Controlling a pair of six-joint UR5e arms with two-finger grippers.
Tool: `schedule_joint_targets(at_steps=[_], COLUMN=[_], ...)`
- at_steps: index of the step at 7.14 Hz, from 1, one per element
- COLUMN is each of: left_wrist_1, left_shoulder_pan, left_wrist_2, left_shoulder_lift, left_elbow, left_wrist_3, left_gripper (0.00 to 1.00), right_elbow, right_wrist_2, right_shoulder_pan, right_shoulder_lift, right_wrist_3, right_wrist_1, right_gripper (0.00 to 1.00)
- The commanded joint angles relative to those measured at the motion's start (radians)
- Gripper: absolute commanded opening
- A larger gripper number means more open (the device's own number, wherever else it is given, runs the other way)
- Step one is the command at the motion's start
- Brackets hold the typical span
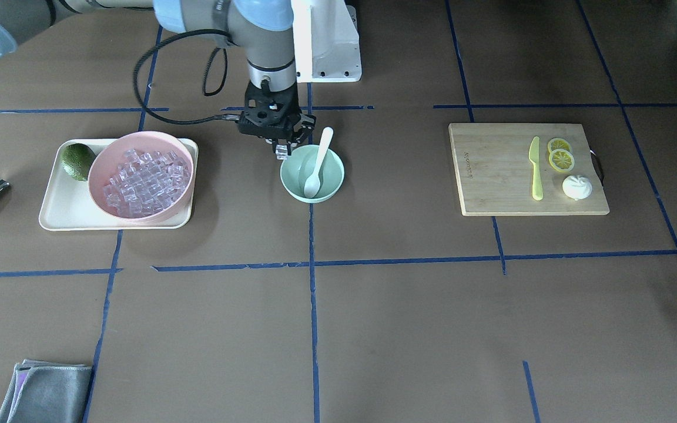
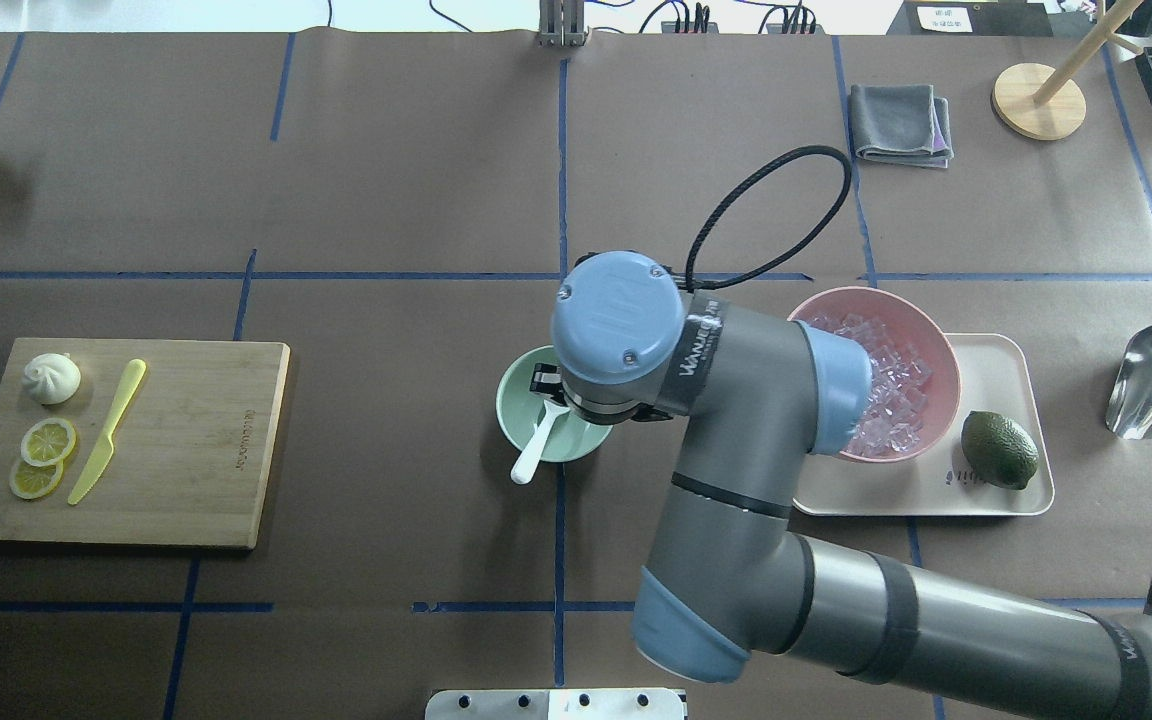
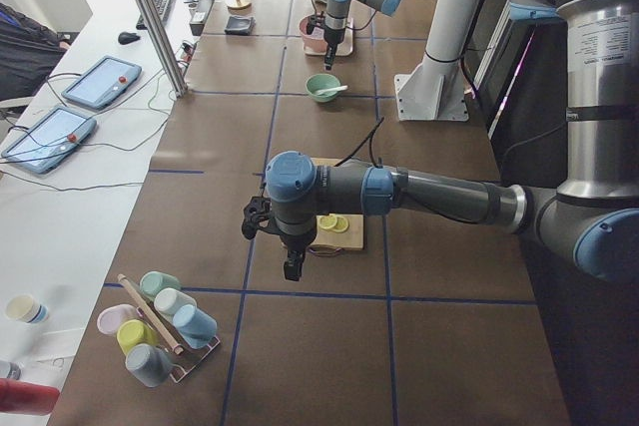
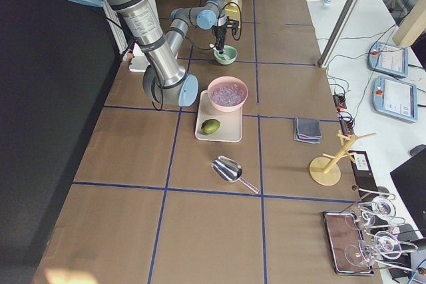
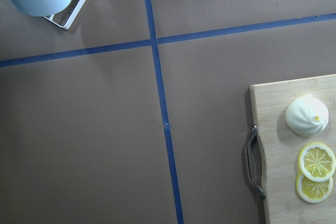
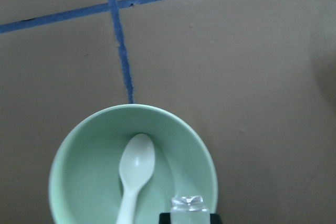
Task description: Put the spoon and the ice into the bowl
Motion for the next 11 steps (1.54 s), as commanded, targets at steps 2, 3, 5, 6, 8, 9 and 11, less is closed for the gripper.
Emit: schedule_joint_targets(at_steps=[2, 3, 5, 6, 8, 9, 11], left_wrist_1=[0.002, 0.002, 0.002, 0.002, 0.002, 0.002, 0.010], left_shoulder_pan=[0.000, 0.000, 0.000, 0.000, 0.000, 0.000, 0.000], left_wrist_2=[0.000, -0.002, -0.002, -0.029, -0.035, -0.035, -0.031], left_shoulder_lift=[0.000, 0.000, -0.002, -0.002, 0.000, 0.000, -0.002], left_elbow=[-0.002, 0.000, -0.002, 0.002, 0.002, 0.002, 0.003], left_wrist_3=[-0.001, -0.001, -0.003, -0.003, -0.003, -0.004, -0.007], left_gripper=[1.00, 1.00, 1.00, 1.00, 1.00, 1.00, 1.00], right_elbow=[-0.142, -0.141, -0.142, -0.146, -0.147, -0.140, -0.129], right_wrist_2=[-0.022, -0.022, -0.020, -0.020, -0.020, -0.020, 0.003], right_shoulder_pan=[-0.031, -0.035, -0.037, -0.037, -0.037, -0.034, 0.022], right_shoulder_lift=[0.095, 0.089, 0.089, 0.089, 0.094, 0.098, 0.098], right_wrist_3=[0.027, 0.027, 0.018, 0.014, 0.009, -0.008, -0.083], right_wrist_1=[0.007, 0.007, 0.007, 0.007, 0.007, 0.007, 0.005], right_gripper=[0.04, 0.09, 0.51, 0.83, 0.97, 0.98, 0.98])
